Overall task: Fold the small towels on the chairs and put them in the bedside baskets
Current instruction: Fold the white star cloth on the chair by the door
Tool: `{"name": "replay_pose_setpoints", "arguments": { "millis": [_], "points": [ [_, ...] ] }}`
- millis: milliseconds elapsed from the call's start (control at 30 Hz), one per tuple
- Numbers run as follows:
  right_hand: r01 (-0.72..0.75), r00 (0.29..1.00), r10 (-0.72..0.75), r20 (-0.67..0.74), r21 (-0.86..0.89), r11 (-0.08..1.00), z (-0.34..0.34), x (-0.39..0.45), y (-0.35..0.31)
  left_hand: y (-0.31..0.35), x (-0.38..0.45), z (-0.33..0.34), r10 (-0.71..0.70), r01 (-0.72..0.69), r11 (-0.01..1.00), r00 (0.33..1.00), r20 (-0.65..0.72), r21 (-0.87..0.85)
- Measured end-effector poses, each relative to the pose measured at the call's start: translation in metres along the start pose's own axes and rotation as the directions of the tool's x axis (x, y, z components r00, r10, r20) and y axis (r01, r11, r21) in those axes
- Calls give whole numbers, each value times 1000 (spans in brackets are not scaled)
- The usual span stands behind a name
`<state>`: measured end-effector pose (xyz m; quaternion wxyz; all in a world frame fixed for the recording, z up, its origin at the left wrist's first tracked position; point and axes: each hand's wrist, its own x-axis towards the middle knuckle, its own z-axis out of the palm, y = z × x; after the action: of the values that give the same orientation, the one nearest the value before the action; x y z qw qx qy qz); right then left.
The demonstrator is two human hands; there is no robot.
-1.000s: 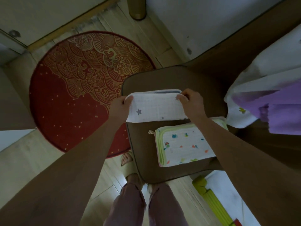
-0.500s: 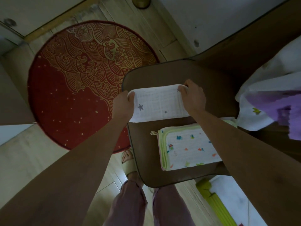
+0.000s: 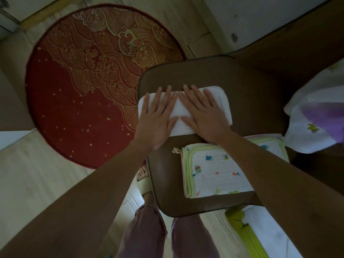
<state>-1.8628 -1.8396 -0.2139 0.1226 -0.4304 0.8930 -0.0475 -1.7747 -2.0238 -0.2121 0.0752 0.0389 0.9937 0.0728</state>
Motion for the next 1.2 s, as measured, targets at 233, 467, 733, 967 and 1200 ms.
{"name": "replay_pose_setpoints", "arguments": {
  "millis": [233,467,733,967,1200],
  "points": [
    [-361,933,361,-3,37,932,-12,-6,30,-7,-1,-10,-314,313,943,949,7,-115],
    [-699,629,777,-35,414,584,-39,-22,11,-4,-9,-36,-688,576,592,726,19,-563],
    [-690,601,749,281,656,307,-55,3,4,3,7,-51,-707,682,328,636,309,-653],
    [-570,579,770,267,808,148,-104,-52,-17,30,-10,-118,-614,562,211,713,339,-800],
    [-658,462,870,171,724,207,-127,-159,-33,110,-54,-138,-545,571,318,763,347,-757]
  ]
}}
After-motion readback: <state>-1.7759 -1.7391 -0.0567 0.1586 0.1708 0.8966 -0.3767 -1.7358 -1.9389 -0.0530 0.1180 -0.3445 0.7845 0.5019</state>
